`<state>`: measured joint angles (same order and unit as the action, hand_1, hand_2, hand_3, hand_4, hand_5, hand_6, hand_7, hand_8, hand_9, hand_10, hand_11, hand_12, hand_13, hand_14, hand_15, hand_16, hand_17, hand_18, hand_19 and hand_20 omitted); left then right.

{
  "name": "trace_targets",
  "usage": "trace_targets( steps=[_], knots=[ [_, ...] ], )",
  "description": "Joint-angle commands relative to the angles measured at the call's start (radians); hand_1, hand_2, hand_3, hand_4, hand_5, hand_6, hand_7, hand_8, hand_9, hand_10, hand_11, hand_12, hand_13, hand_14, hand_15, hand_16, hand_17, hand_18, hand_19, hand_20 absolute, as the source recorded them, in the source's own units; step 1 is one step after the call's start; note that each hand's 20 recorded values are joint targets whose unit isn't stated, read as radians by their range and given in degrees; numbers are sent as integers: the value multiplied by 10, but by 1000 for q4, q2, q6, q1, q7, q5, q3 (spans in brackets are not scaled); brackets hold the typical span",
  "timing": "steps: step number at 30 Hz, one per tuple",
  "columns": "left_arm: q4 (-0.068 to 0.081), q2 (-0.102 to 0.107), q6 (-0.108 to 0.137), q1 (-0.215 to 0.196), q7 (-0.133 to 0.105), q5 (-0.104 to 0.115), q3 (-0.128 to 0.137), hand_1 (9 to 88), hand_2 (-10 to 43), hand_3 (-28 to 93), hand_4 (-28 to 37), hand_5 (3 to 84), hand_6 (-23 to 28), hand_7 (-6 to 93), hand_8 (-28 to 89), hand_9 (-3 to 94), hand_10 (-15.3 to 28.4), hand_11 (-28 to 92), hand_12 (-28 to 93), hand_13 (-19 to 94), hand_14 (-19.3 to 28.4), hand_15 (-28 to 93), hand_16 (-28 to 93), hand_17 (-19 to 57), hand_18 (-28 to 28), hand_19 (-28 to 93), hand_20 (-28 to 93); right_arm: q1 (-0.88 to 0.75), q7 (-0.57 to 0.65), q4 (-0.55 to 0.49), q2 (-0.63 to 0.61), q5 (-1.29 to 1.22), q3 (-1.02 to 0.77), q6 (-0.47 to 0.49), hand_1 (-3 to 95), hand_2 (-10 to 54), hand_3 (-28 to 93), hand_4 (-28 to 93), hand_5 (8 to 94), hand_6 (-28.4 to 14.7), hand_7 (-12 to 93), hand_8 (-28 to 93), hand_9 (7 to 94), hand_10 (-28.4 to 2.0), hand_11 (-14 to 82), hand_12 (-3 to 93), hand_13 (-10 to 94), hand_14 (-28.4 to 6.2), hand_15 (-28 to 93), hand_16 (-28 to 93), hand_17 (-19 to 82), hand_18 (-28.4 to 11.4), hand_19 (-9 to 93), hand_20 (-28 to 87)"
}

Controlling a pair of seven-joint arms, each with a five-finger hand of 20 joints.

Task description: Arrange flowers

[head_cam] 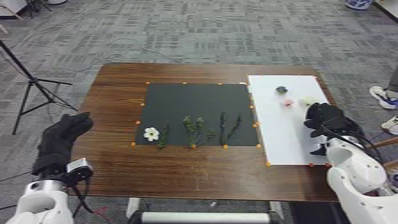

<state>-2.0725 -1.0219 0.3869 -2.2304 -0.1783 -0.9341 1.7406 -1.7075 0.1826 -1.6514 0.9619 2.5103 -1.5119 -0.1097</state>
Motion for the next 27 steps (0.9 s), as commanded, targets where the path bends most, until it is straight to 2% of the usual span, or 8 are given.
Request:
trace_targets(
  steps=[1, 4, 6, 8, 14, 20, 23, 27],
  knots=[
    [-3, 4, 5, -28, 9, -5, 28, 209, 168, 674, -283, 505, 36, 172, -71, 496, 138, 225, 130, 380, 172, 215, -13, 47, 87, 66, 131, 45, -11, -106, -52, -66, 36, -72, 622, -95, 613, -208, 752, -9, 249, 81, 861, -101, 82, 384, 805, -72, 593, 321, 439, -223, 849, 543],
    [7, 10, 16, -31, 5, -2, 33, 209, 168, 675, -283, 506, 36, 172, -71, 495, 140, 225, 130, 380, 172, 214, -13, 47, 87, 66, 131, 128, -24, -150, -65, -106, 103, -66, 622, -95, 612, -202, 762, -7, 243, 79, 868, -106, 77, 381, 808, -71, 591, 326, 441, -225, 852, 546],
    [10, 12, 24, -32, 0, 5, 33, 209, 168, 675, -283, 505, 35, 173, -71, 494, 139, 223, 130, 380, 172, 214, -13, 47, 87, 66, 132, 207, -43, -170, -65, -146, 166, -40, 621, -95, 610, -201, 767, -4, 242, 77, 869, -108, 74, 380, 808, -70, 590, 330, 441, -225, 852, 547],
    [13, 11, 25, -27, 0, 3, 31, 209, 168, 675, -283, 505, 35, 173, -72, 494, 138, 222, 129, 380, 172, 213, -14, 47, 87, 65, 131, 302, -60, -170, -55, -166, 249, -31, 621, -95, 610, -200, 767, -3, 242, 77, 868, -108, 70, 377, 807, -71, 590, 333, 441, -225, 852, 547],
    [17, 12, 26, -8, -7, 4, 13, 209, 168, 675, -283, 506, 35, 174, -72, 493, 139, 222, 129, 379, 172, 211, -14, 48, 87, 65, 132, 512, -150, -120, 87, -169, 453, 14, 620, -95, 610, -199, 770, 2, 246, 75, 861, -111, 59, 365, 801, -69, 592, 340, 437, -222, 853, 549],
    [19, 16, 14, 15, -6, 1, -5, 208, 168, 675, -283, 505, 35, 174, -72, 493, 138, 223, 129, 378, 171, 212, -12, 48, 87, 65, 132, 597, -226, -39, 217, -110, 573, 86, 620, -95, 611, -202, 773, 4, 248, 70, 857, -111, 57, 361, 798, -69, 597, 344, 434, -221, 852, 552],
    [17, 16, 13, 14, -13, 4, -12, 208, 168, 676, -283, 505, 35, 173, -73, 492, 138, 223, 129, 379, 171, 211, -13, 48, 87, 65, 132, 622, -234, -26, 233, -96, 629, 123, 621, -95, 610, -204, 773, 6, 250, 66, 854, -111, 54, 357, 796, -68, 600, 346, 433, -221, 852, 553],
    [14, 13, 16, 13, -16, 7, -18, 208, 168, 676, -283, 506, 37, 172, -72, 493, 139, 223, 129, 378, 170, 211, -13, 48, 87, 64, 132, 661, -283, 22, 272, -59, 667, 224, 622, -95, 609, -207, 774, 6, 251, 58, 852, -110, 51, 352, 794, -68, 605, 348, 431, -221, 852, 556]
  ],
)
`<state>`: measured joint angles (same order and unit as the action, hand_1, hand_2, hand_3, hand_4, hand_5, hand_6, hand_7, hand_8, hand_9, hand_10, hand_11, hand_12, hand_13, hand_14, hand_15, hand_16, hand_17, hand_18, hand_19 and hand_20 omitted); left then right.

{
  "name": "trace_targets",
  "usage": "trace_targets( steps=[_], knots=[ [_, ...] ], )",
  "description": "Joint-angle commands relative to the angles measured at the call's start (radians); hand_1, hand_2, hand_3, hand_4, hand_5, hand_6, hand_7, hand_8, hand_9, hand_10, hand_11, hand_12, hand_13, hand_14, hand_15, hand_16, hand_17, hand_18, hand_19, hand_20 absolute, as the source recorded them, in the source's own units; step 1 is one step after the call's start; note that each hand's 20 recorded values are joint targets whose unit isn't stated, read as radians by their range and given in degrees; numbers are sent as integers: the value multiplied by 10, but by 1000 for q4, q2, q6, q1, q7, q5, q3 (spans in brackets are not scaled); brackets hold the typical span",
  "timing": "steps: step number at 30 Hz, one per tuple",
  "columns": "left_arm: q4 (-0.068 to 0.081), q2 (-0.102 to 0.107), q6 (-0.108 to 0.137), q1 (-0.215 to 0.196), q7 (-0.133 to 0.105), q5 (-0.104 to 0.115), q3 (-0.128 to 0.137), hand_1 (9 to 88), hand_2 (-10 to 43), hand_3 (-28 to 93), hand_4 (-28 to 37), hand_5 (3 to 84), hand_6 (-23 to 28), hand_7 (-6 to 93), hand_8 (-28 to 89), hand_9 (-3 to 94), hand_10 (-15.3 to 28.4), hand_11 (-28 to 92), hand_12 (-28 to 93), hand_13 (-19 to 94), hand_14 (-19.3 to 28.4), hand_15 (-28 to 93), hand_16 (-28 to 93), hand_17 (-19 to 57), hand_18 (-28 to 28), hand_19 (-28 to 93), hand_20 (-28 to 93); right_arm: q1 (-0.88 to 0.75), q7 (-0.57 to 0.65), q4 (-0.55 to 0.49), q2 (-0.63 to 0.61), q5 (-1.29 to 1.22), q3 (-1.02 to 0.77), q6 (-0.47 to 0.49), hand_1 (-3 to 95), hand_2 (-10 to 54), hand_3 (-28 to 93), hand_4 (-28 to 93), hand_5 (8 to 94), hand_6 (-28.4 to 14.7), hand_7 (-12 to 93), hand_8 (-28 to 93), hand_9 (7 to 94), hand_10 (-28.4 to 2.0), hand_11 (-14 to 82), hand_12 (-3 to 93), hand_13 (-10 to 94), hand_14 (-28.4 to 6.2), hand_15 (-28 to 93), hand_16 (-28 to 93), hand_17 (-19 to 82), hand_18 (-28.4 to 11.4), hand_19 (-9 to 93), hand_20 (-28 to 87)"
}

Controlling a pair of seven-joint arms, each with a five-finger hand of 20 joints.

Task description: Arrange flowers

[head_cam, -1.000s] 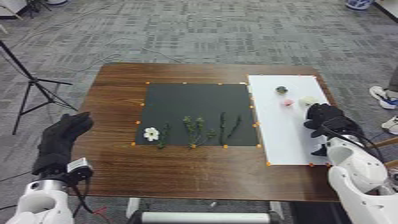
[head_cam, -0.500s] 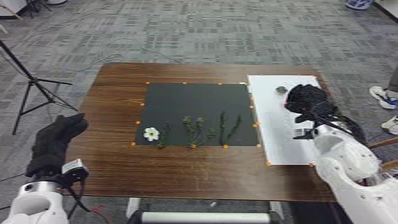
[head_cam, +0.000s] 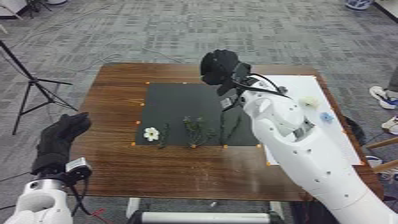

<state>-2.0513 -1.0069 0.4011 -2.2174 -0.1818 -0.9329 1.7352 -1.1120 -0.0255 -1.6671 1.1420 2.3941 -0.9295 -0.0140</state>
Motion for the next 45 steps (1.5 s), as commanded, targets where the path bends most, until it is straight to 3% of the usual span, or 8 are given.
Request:
trace_targets(
  steps=[1, 4, 13, 17, 26, 37, 45],
  knots=[
    [-8, -3, 0, 1, -11, 4, -14, 207, 168, 676, -283, 507, 37, 172, -72, 493, 139, 222, 129, 378, 170, 211, -13, 48, 87, 64, 132, 69, -80, 47, 102, 77, 89, 149, 623, -95, 608, -208, 774, 7, 251, 57, 851, -110, 50, 351, 794, -68, 606, 349, 430, -221, 852, 557],
    [3, 0, 8, 39, 9, -3, -33, 207, 168, 675, -283, 507, 36, 171, -71, 493, 138, 222, 129, 378, 171, 211, -13, 48, 87, 64, 132, 84, -129, 111, 158, 131, 73, 212, 622, -95, 610, -209, 773, 10, 254, 52, 848, -109, 48, 346, 793, -68, 610, 350, 430, -221, 852, 557],
    [-1, -3, -1, 29, -6, 2, -41, 207, 168, 674, -283, 505, 35, 171, -71, 493, 138, 222, 130, 378, 171, 211, -13, 48, 87, 64, 132, 73, -149, 178, 230, 237, 78, 273, 621, -95, 614, -217, 771, 12, 260, 44, 849, -105, 47, 339, 793, -66, 623, 352, 430, -222, 853, 558],
    [-1, -4, 0, 31, -2, 1, -45, 207, 168, 674, -283, 504, 35, 172, -71, 494, 138, 222, 129, 377, 171, 211, -12, 48, 87, 65, 132, 50, -145, 207, 267, 274, 59, 297, 620, -95, 616, -218, 770, 15, 261, 42, 849, -104, 47, 338, 794, -65, 625, 351, 430, -222, 854, 558],
    [4, -4, -13, 45, 2, 1, -58, 207, 168, 673, -283, 504, 36, 171, -71, 492, 138, 222, 130, 377, 170, 210, -12, 47, 87, 65, 131, 15, -21, 253, 345, 299, 72, 279, 614, -95, 619, -216, 770, 19, 264, 37, 857, -102, 46, 330, 797, -66, 627, 350, 431, -224, 856, 558],
    [10, 3, -19, 59, 10, -3, -66, 207, 169, 674, -283, 504, 36, 172, -71, 492, 139, 222, 129, 377, 171, 211, -12, 47, 87, 64, 132, -9, -47, 299, 409, 392, 39, 325, 614, -95, 615, -216, 778, 20, 255, 34, 863, -101, 44, 326, 802, -67, 627, 350, 432, -228, 861, 556],
    [15, 9, -28, 72, 17, -6, -71, 207, 169, 673, -283, 503, 36, 172, -71, 492, 138, 222, 129, 377, 171, 212, -12, 47, 87, 65, 132, 4, -39, 330, 425, 425, 25, 285, 614, -95, 612, -215, 778, 19, 248, 33, 860, -103, 41, 321, 802, -67, 626, 351, 432, -228, 862, 553]
  ],
)
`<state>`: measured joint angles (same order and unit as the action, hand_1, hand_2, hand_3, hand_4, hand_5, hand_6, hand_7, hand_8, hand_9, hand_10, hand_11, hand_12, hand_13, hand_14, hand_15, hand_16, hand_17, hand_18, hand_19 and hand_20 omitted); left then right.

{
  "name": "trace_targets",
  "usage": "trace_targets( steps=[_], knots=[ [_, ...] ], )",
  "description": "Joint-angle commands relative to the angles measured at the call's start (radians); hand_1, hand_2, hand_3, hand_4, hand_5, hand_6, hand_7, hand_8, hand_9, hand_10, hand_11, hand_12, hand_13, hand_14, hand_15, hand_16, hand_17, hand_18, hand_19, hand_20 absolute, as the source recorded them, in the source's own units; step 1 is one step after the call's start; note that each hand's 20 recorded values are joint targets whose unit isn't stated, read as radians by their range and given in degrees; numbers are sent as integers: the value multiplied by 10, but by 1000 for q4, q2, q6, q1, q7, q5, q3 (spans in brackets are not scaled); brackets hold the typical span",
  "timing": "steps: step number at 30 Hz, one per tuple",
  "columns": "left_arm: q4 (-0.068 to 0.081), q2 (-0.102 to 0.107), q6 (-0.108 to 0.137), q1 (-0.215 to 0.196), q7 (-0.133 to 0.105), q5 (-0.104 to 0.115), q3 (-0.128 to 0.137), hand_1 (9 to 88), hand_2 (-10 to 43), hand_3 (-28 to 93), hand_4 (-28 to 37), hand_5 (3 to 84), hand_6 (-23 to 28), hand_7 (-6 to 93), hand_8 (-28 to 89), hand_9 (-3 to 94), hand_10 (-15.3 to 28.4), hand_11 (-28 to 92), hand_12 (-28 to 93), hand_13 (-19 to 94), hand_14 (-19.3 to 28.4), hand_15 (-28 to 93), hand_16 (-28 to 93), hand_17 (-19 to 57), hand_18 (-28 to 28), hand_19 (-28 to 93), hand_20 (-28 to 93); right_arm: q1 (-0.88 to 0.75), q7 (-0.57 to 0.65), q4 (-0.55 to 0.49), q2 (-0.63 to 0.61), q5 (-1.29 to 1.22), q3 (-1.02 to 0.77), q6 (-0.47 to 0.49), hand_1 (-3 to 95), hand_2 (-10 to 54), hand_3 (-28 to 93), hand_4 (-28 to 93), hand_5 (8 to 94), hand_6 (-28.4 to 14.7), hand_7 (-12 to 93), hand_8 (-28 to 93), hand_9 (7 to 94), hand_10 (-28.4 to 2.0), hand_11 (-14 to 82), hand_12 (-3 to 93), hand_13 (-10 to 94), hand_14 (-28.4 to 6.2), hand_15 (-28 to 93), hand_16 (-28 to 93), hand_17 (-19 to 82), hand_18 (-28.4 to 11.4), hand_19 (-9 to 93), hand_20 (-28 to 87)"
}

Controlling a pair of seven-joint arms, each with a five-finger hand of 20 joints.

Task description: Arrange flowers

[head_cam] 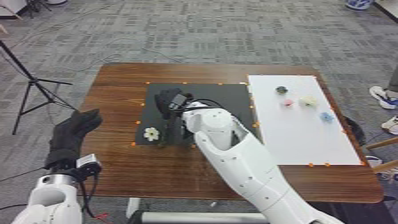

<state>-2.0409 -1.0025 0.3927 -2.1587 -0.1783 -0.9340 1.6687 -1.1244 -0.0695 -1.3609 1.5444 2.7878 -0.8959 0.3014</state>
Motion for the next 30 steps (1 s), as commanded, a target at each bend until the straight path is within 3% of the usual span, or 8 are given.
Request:
trace_targets(
  steps=[1, 12, 22, 30],
  knots=[
    [4, 5, -19, 12, 12, -4, -4, 207, 169, 674, -283, 503, 37, 171, -71, 491, 138, 222, 129, 377, 171, 212, -12, 47, 87, 65, 132, 19, 10, 25, 19, 25, -5, -37, 614, -95, 612, -215, 778, 19, 247, 32, 860, -103, 41, 321, 802, -67, 626, 351, 432, -229, 862, 553],
    [-3, -1, -33, -14, -4, 3, 16, 206, 165, 677, -283, 503, 36, 171, -71, 492, 138, 224, 130, 377, 170, 212, -13, 47, 87, 66, 132, 33, 43, 10, 0, -25, 16, -39, 585, -95, 618, -201, 749, 10, 229, 39, 821, -106, 59, 291, 794, -69, 635, 356, 430, -230, 865, 553],
    [-1, -6, -34, -9, -4, 3, 14, 210, 158, 679, -283, 503, 37, 172, -71, 491, 139, 223, 130, 376, 170, 211, -12, 46, 87, 66, 131, 31, 33, 3, 4, -33, 11, -19, 537, -95, 602, -184, 717, -9, 205, 47, 758, -116, 141, 204, 772, -77, 655, 345, 415, -235, 867, 555],
    [2, -7, -32, 0, -1, 0, 9, 209, 156, 682, -283, 503, 38, 171, -70, 491, 139, 222, 129, 375, 172, 212, -12, 46, 87, 66, 131, 31, 34, 4, 8, -29, 4, 3, 522, -95, 606, -178, 701, -13, 199, 45, 736, -123, 153, 174, 768, -78, 656, 341, 412, -236, 866, 555]
  ],
)
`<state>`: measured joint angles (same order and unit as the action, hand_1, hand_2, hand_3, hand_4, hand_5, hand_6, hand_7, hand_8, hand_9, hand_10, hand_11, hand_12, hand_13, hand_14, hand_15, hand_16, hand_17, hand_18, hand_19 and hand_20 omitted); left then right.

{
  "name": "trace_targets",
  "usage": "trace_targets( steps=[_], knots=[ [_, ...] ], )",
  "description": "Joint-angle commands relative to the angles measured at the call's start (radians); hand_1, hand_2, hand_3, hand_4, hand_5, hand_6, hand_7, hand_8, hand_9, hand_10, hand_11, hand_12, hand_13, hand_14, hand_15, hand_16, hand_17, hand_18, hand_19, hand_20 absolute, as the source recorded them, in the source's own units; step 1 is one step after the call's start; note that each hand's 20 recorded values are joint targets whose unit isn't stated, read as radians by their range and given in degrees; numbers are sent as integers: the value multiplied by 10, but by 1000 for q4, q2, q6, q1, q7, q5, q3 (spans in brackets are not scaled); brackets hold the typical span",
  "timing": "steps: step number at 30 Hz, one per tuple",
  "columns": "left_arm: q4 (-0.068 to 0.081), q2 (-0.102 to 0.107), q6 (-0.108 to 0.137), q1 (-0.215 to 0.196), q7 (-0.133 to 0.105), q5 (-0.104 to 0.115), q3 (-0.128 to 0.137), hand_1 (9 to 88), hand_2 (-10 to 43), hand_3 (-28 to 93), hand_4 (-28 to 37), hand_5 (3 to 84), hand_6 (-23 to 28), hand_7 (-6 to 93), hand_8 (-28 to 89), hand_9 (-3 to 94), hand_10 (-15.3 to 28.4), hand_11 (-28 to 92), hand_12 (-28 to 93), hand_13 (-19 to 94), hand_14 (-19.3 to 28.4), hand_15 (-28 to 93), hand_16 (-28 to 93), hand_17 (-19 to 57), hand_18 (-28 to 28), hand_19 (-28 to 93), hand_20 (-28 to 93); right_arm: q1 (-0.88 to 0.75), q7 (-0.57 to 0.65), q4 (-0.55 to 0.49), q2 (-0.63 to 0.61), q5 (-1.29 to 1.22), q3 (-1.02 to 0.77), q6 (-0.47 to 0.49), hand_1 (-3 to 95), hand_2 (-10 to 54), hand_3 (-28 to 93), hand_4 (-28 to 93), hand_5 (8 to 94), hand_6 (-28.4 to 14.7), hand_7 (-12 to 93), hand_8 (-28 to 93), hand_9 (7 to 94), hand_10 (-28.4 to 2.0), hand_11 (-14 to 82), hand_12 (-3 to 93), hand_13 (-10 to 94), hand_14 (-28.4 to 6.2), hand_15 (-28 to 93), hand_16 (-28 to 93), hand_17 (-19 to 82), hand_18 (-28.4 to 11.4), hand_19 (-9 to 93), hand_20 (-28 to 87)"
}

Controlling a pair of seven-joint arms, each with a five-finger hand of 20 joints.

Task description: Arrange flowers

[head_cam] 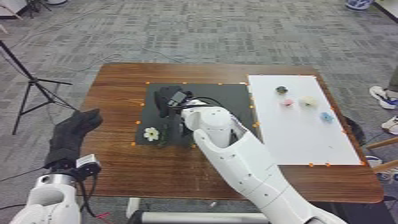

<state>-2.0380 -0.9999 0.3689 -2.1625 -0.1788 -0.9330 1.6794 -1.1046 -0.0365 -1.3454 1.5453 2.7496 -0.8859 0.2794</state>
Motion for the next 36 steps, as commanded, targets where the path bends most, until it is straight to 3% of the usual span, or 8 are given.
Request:
trace_targets(
  steps=[1, 14, 17, 20, 36],
  knots=[
    [-2, -10, -9, 2, -2, 0, 0, 209, 156, 682, -283, 503, 38, 171, -70, 491, 138, 222, 130, 375, 172, 212, -12, 45, 87, 66, 131, 10, 2, -11, 6, 8, -5, 22, 516, -95, 611, -178, 697, -15, 198, 43, 732, -125, 152, 170, 767, -78, 657, 340, 412, -236, 866, 555],
    [-4, -16, -10, -3, -6, 1, 2, 210, 151, 685, -283, 503, 36, 172, -72, 491, 139, 223, 130, 376, 171, 212, -12, 45, 87, 66, 131, 2, -4, -15, 12, 16, -13, 72, 476, -95, 661, -189, 665, -20, 185, 8, 704, -133, 132, 152, 761, -79, 654, 335, 408, -238, 866, 554],
    [-6, -17, -10, -4, -8, 1, 2, 211, 151, 684, -283, 503, 37, 172, -71, 491, 139, 223, 131, 376, 171, 212, -12, 45, 87, 66, 131, 0, -10, -16, 15, 23, -18, 83, 444, -95, 687, -184, 641, -15, 196, -90, 687, -135, 123, 145, 756, -81, 652, 331, 404, -236, 864, 551],
    [-3, -17, -10, 3, -6, 1, -2, 212, 150, 683, -283, 503, 37, 172, -71, 492, 139, 223, 131, 376, 172, 212, -12, 45, 87, 66, 131, 4, -8, -18, 12, 21, -16, 87, 431, -95, 685, -180, 633, -14, 193, -106, 679, -136, 116, 137, 754, -82, 650, 330, 405, -236, 864, 549],
    [-8, -15, 1, 7, 10, -3, -15, 214, 149, 681, -283, 502, 37, 171, -71, 491, 138, 223, 130, 376, 172, 213, -12, 45, 88, 66, 131, 70, 66, -115, -74, -198, 3, 32, 407, -95, 680, -175, 612, -10, 200, -106, 659, -141, 106, 131, 745, -88, 647, 323, 393, -240, 857, 551]
  ],
)
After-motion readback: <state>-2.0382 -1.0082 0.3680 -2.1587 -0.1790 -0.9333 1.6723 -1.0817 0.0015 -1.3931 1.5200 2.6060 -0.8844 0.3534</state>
